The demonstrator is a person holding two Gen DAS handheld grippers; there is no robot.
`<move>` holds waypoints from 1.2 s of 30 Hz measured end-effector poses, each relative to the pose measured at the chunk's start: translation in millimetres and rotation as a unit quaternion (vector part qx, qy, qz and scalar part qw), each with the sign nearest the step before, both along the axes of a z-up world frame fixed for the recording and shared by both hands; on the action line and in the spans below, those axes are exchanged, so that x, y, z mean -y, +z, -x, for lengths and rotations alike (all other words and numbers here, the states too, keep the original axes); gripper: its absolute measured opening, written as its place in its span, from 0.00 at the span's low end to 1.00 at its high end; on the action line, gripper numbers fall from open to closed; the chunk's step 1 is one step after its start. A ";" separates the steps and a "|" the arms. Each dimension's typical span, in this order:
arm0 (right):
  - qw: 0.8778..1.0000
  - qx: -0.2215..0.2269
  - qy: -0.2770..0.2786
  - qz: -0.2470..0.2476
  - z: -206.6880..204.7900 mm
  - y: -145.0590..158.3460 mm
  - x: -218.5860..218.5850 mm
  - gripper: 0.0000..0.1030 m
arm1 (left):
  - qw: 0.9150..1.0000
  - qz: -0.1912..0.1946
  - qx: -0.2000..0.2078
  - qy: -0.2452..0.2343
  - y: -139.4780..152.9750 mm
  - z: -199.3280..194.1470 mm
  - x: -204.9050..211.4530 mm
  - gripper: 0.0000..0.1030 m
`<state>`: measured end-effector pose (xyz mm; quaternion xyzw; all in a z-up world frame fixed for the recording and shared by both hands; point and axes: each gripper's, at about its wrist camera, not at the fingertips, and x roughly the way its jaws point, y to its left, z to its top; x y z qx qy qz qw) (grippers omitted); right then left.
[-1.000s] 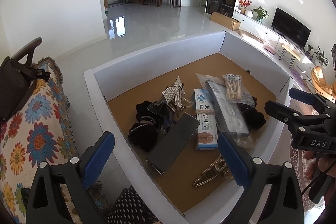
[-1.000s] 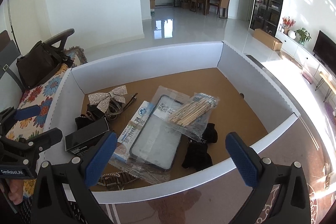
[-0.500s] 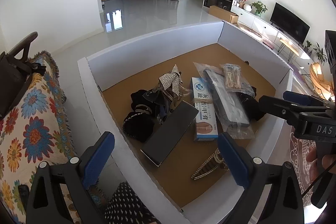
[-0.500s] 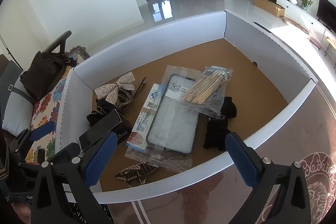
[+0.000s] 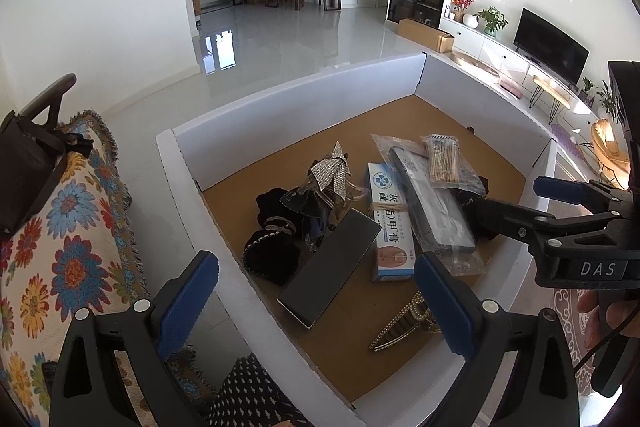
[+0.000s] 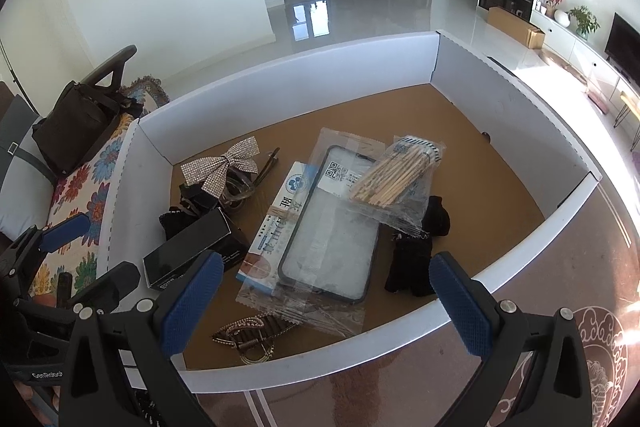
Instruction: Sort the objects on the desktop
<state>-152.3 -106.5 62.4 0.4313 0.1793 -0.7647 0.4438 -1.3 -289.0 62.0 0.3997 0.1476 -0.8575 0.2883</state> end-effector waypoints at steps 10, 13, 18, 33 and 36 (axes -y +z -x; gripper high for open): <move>1.000 -0.020 0.016 -0.009 -9.7 -0.9 7.7 1.00 | 1.000 0.022 -0.006 0.014 3.3 -4.5 0.8 0.97; 1.000 -0.020 0.016 -0.009 -9.6 -2.2 7.9 1.00 | 1.000 0.026 -0.007 0.013 4.1 -4.9 0.9 0.97; 1.000 -0.022 0.015 -0.013 -8.2 -3.9 10.2 1.00 | 0.999 0.034 -0.011 0.016 3.3 -5.7 1.7 0.97; 0.999 -0.034 0.026 -0.009 -11.2 0.1 15.5 1.00 | 0.999 0.037 -0.004 0.014 0.8 -0.1 -3.8 0.97; 0.999 -0.034 0.025 -0.013 -10.4 -1.1 14.5 1.00 | 0.999 0.036 -0.006 0.014 1.2 0.2 -4.1 0.97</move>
